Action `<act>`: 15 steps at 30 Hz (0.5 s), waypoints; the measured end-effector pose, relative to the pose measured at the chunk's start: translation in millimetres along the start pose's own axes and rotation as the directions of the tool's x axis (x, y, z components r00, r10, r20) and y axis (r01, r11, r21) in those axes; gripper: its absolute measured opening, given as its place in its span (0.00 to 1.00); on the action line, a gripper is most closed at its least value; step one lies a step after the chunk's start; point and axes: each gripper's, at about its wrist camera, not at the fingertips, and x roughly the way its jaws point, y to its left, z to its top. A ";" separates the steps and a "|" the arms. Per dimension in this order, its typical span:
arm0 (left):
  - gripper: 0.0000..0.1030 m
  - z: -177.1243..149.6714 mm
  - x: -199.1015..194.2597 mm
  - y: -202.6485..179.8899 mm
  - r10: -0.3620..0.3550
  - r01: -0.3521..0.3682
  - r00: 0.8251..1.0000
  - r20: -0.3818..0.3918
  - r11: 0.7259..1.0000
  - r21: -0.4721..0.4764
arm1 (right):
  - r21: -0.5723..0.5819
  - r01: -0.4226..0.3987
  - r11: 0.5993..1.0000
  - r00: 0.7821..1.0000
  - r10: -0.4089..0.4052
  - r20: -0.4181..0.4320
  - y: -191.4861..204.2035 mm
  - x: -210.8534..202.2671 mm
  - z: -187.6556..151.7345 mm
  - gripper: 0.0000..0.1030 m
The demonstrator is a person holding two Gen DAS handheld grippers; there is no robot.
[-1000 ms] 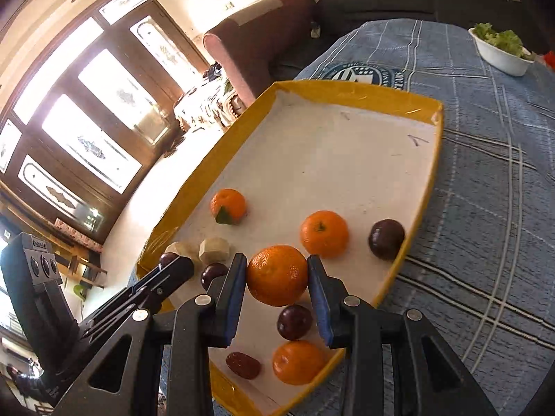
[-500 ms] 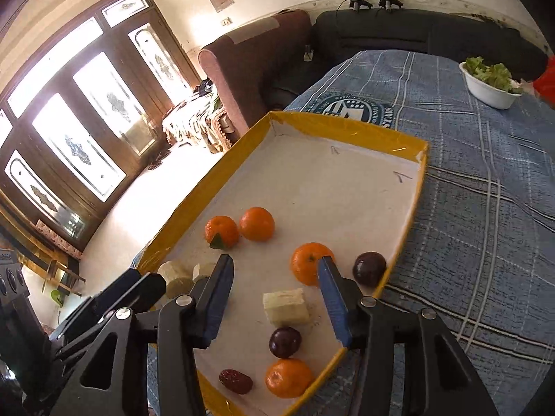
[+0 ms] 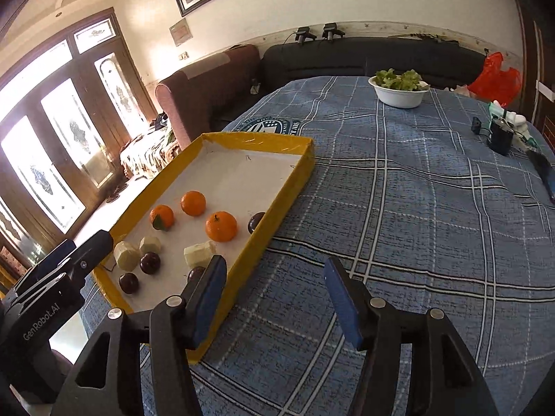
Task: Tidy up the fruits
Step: 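Lift both open tools out of the tray and back away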
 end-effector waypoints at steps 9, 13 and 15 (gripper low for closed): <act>0.82 -3.8 -25.4 -46.2 -0.011 0.010 1.000 0.014 0.996 0.083 | -0.011 0.015 1.000 0.996 -0.014 0.083 -10.1 -40.3 -14.3 0.71; 0.85 -5.1 -30.9 -61.2 -0.013 0.012 1.000 0.009 0.995 0.094 | 0.003 0.021 1.000 0.994 -0.021 0.105 -21.5 -53.3 -17.1 0.72; 0.86 -6.1 -33.2 -68.8 0.001 -0.003 1.000 0.013 0.994 0.110 | 0.016 0.024 1.000 0.993 -0.025 0.113 -28.6 -58.8 -19.0 0.74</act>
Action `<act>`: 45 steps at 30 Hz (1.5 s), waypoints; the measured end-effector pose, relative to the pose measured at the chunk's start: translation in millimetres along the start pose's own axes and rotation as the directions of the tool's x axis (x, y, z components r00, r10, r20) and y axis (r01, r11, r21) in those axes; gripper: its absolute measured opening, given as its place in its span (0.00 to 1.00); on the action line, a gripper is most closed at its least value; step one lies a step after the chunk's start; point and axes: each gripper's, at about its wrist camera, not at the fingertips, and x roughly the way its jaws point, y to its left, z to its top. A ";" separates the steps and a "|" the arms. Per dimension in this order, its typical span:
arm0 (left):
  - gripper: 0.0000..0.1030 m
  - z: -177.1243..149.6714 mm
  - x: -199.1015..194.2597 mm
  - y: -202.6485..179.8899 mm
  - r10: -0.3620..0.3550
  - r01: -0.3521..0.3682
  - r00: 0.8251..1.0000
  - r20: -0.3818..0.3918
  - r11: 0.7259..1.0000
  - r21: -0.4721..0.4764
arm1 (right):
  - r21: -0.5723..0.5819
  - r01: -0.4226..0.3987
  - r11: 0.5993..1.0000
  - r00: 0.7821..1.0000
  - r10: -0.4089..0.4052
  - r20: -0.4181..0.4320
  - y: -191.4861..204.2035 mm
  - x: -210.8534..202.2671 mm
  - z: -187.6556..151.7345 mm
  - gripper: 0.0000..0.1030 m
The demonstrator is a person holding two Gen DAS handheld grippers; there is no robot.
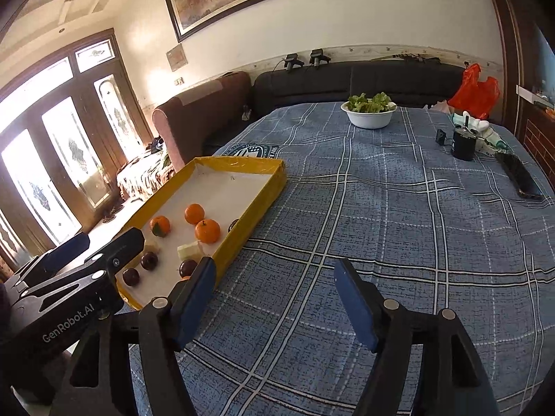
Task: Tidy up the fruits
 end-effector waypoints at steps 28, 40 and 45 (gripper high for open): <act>0.90 -3.4 -10.4 -24.7 0.011 -0.011 1.000 0.028 1.000 -0.001 | 0.075 0.088 0.993 0.996 -0.089 0.007 -48.1 -15.8 -16.9 0.81; 0.90 -4.7 -1.8 -18.4 -0.003 0.003 1.000 0.017 1.000 -0.026 | 0.083 0.107 0.991 0.994 -0.106 -0.017 -47.0 -7.4 -18.8 0.81; 0.90 -4.3 0.1 -16.7 -0.004 0.005 1.000 0.015 0.999 -0.034 | 0.086 0.112 0.990 0.994 -0.110 -0.026 -44.7 -3.7 -18.9 0.81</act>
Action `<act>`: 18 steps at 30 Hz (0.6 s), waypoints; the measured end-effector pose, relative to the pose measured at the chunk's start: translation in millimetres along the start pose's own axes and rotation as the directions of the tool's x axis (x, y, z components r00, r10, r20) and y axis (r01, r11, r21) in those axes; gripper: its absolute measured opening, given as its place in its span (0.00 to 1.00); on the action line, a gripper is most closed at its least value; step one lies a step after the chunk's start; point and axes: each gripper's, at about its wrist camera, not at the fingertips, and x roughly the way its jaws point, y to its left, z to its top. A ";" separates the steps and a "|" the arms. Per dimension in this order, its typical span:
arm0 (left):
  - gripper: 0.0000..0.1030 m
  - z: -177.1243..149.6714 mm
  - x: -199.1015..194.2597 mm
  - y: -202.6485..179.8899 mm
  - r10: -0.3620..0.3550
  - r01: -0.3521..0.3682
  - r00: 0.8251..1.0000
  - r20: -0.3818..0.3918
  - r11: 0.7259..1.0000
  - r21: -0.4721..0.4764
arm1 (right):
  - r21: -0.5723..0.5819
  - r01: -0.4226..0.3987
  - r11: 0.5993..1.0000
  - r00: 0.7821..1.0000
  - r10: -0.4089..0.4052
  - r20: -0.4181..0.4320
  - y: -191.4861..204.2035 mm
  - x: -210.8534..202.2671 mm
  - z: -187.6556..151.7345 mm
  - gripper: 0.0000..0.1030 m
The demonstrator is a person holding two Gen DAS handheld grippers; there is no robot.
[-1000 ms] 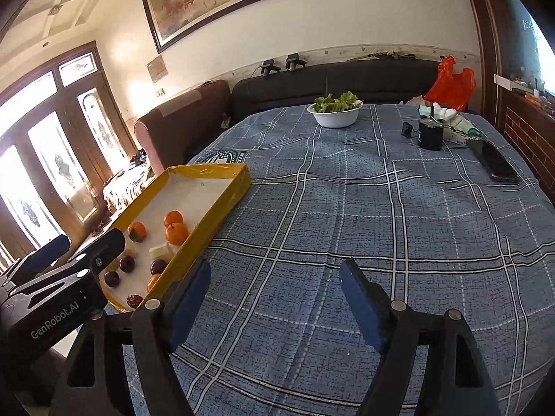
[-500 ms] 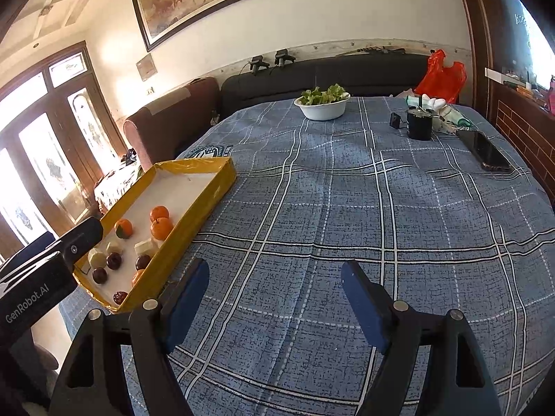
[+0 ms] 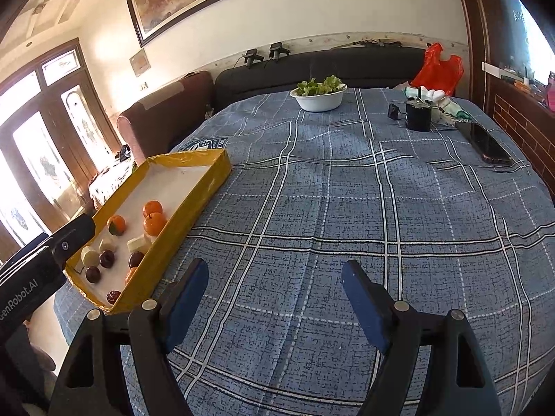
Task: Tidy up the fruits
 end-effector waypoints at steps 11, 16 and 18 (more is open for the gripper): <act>0.90 1.4 -4.9 16.0 0.031 -0.029 0.998 0.055 0.999 -0.043 | -0.016 0.026 1.000 0.999 -0.026 0.023 11.6 -0.9 -3.7 0.82; 0.92 1.5 4.0 20.3 0.041 -0.039 0.999 0.031 0.998 -0.058 | -0.067 0.036 0.997 0.998 -0.033 0.050 24.9 -1.8 -5.6 0.87; 0.92 -1.1 5.3 22.6 0.039 -0.038 0.999 0.024 0.997 -0.062 | -0.077 0.031 0.997 0.998 -0.027 0.061 28.0 -3.8 -5.9 0.88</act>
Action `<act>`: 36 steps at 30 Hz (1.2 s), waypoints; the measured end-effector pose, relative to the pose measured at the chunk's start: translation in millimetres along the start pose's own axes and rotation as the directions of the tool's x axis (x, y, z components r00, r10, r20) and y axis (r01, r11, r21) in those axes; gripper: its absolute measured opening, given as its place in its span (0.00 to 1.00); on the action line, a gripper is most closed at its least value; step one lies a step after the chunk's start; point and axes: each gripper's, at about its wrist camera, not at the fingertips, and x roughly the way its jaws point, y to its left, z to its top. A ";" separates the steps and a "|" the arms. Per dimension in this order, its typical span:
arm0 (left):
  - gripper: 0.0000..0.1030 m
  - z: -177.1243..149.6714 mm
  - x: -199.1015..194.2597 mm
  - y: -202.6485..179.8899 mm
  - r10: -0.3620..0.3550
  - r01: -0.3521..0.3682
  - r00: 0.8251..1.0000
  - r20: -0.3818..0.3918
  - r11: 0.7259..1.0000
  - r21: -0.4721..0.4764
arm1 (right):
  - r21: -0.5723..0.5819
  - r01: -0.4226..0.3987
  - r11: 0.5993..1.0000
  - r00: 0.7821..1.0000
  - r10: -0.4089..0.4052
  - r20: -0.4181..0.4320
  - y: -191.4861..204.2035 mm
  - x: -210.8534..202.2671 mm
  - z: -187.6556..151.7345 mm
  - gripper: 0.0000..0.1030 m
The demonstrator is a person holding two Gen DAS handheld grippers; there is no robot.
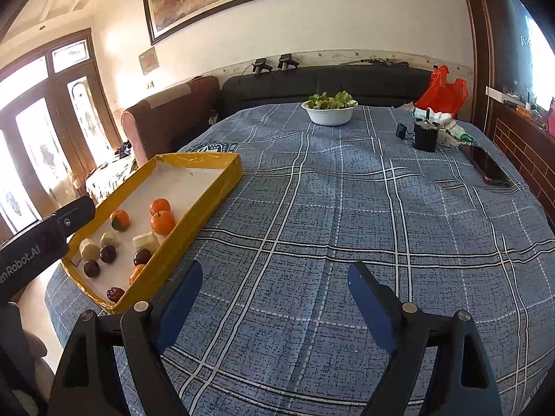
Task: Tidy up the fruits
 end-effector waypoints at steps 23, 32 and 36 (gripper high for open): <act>0.92 -4.1 0.5 4.5 0.001 -0.001 1.000 -0.002 1.000 -0.018 | -0.003 0.078 0.997 0.996 -0.078 0.042 5.5 -7.3 4.3 0.92; 0.92 -3.4 -6.2 7.0 0.012 -0.011 1.000 0.027 0.999 -0.041 | 0.033 0.089 0.995 0.995 -0.091 0.048 -2.6 -8.9 0.4 0.92; 0.92 -0.3 -16.1 14.7 0.044 -0.038 0.997 0.071 0.997 -0.073 | 0.014 0.102 0.995 0.993 -0.102 0.063 3.7 -10.1 -3.2 0.92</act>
